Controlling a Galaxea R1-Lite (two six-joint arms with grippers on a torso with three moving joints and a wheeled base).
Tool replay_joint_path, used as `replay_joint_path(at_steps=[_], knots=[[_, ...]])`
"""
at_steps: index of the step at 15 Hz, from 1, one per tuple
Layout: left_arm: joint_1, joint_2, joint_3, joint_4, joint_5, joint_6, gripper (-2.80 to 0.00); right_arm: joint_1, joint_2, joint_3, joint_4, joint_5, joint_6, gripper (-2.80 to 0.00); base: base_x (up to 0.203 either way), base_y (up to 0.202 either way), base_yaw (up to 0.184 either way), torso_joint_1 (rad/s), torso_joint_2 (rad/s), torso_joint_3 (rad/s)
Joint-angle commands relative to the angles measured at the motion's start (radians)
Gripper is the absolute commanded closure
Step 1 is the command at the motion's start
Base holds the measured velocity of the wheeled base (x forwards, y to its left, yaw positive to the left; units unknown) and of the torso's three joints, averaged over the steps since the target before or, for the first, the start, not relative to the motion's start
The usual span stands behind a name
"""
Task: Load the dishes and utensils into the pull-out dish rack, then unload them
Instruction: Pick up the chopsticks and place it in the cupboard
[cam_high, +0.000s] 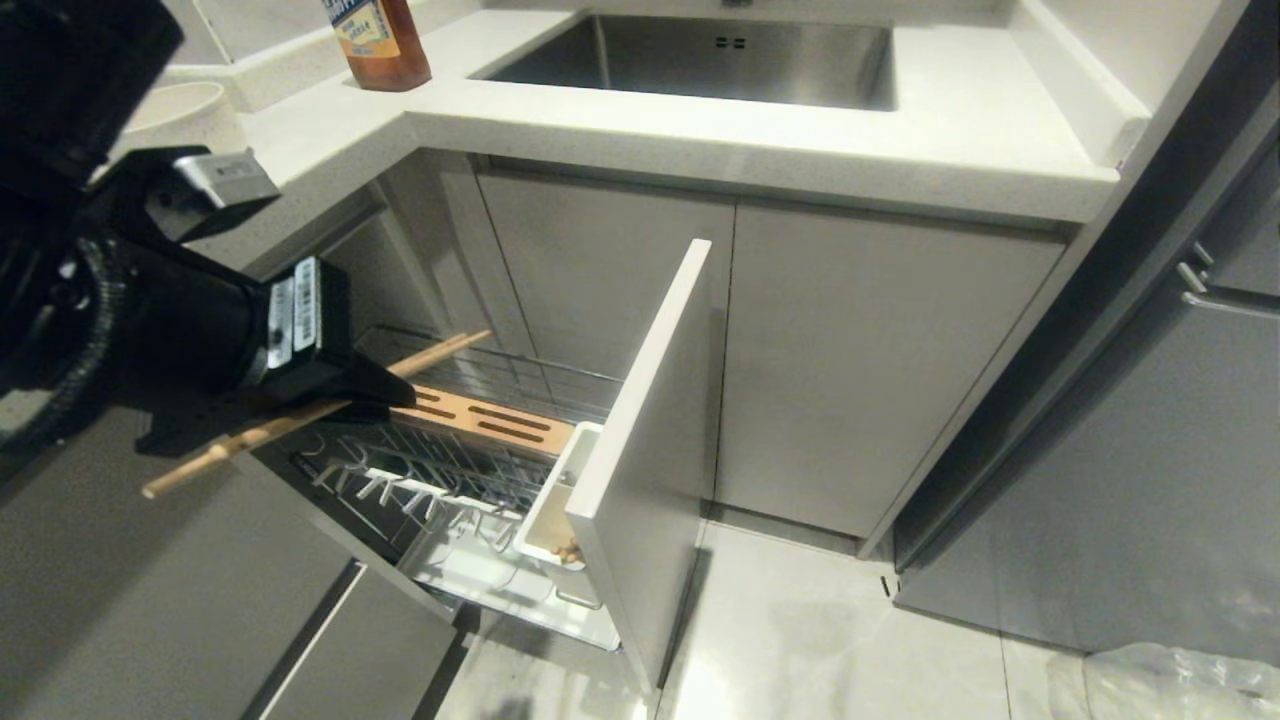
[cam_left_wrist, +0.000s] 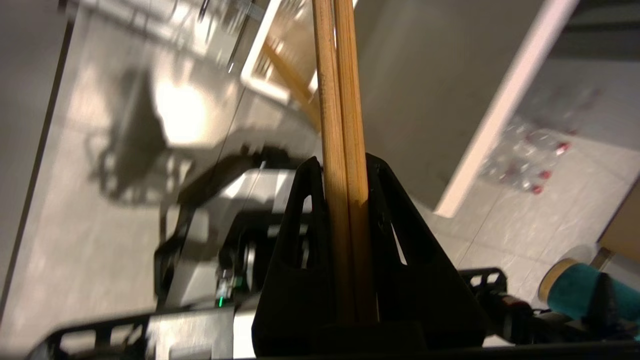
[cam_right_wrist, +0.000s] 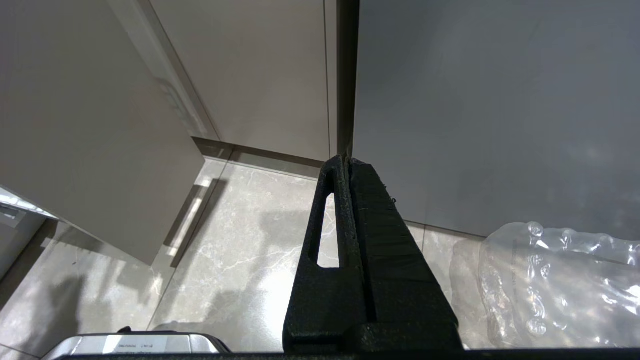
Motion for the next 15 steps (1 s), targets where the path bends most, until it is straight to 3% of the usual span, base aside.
replay_joint_path(at_steps=[1,3,7,15], knots=[[0.0,0.077,-0.023,0.05,-0.002,-0.017,0.0,0.0,0.001,0.0,0.0,0.0,0.0,0.0,0.0,0.0,0.0,0.0,0.0,0.0],[0.0,0.126,-0.026,0.112,-0.032,-0.023,0.0,0.0,0.001,0.0,0.0,0.0,0.0,0.0,0.0,0.0,0.0,0.0,0.0,0.0],[0.0,0.138,-0.03,0.179,-0.175,-0.019,0.0,0.0,0.001,0.0,0.0,0.0,0.0,0.0,0.0,0.0,0.0,0.0,0.0,0.0],[0.041,0.286,-0.014,0.176,-0.192,-0.017,0.0,0.0,0.001,0.0,0.0,0.0,0.0,0.0,0.0,0.0,0.0,0.0,0.0,0.0]])
